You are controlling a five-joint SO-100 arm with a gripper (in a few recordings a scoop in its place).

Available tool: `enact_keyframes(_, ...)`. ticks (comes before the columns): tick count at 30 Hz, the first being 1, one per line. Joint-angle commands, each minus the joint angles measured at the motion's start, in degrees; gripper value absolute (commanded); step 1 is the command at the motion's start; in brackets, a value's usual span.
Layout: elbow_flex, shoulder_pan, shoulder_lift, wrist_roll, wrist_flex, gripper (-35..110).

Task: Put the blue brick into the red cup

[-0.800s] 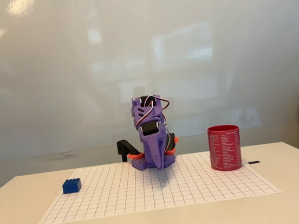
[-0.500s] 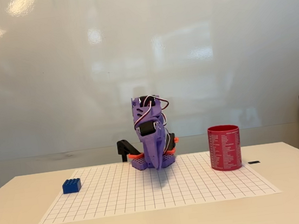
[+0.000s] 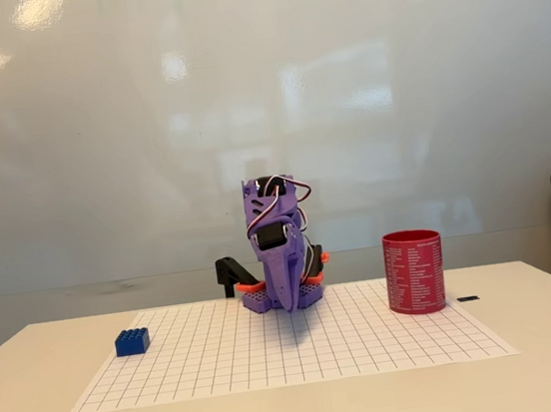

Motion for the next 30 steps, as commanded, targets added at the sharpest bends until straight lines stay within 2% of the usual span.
enact_keyframes(1,-4.9,-0.5,-7.7,-1.5,-1.1,0)
enact_keyframes(9,-29.6,6.3,-40.9,-1.0,-1.8,0)
enact_keyframes(24,-92.0,16.3,-85.3,-1.2,22.9,0)
enact_keyframes(30,-101.4,25.0,-97.1,1.1,26.0,0)
